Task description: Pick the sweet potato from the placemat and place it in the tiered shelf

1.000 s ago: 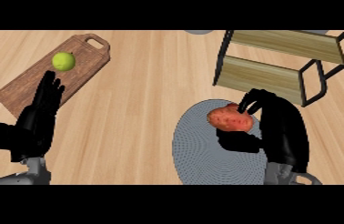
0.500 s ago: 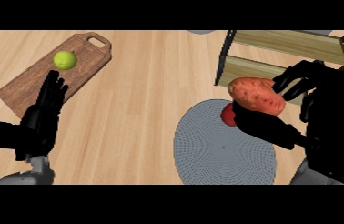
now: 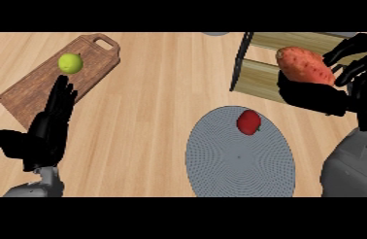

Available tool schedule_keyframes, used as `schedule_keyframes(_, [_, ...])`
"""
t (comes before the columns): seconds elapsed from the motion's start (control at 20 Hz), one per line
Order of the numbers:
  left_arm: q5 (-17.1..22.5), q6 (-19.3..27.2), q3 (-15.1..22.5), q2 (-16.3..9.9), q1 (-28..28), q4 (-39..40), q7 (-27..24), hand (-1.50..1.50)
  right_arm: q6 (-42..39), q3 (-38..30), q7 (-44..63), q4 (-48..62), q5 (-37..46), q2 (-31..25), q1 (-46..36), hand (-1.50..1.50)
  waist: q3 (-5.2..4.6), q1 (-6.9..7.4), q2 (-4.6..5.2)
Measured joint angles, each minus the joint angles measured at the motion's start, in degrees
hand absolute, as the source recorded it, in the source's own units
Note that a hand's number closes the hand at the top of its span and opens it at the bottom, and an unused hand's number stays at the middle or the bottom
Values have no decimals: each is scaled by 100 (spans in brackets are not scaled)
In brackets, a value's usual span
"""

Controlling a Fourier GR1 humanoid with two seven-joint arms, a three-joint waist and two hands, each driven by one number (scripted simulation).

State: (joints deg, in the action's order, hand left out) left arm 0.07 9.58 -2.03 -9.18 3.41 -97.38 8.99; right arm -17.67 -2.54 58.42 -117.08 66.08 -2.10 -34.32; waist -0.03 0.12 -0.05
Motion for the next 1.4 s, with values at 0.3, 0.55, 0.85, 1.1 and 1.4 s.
schedule_keyframes(0.3, [-45, -6, -26, 25, 66, -25, 98, 0, 638, -700, -557, 849, -253, -306, -7, 150, 4, 11, 8])
schedule_keyframes(0.55, [-15, -83, -93, 9, 86, -40, 118, 0, 1630, -924, -1109, 1796, -305, -427, 22, 150, 4, 24, 13])
schedule_keyframes(0.85, [-58, -140, -108, 54, 92, 56, 39, 0, 2400, -1215, -1744, 2961, -597, -767, -291, 150, 5, 30, 14])
schedule_keyframes(1.1, [-83, -156, -138, 72, 179, 145, 27, 0, 3072, -1446, -2064, 3958, -743, -886, -635, 150, 6, 47, 24])
schedule_keyframes(1.4, [-162, -125, -104, 140, 150, 99, 68, 0, 3450, -1739, -2474, 4764, -1398, -1004, -859, -150, -4, 37, -1])
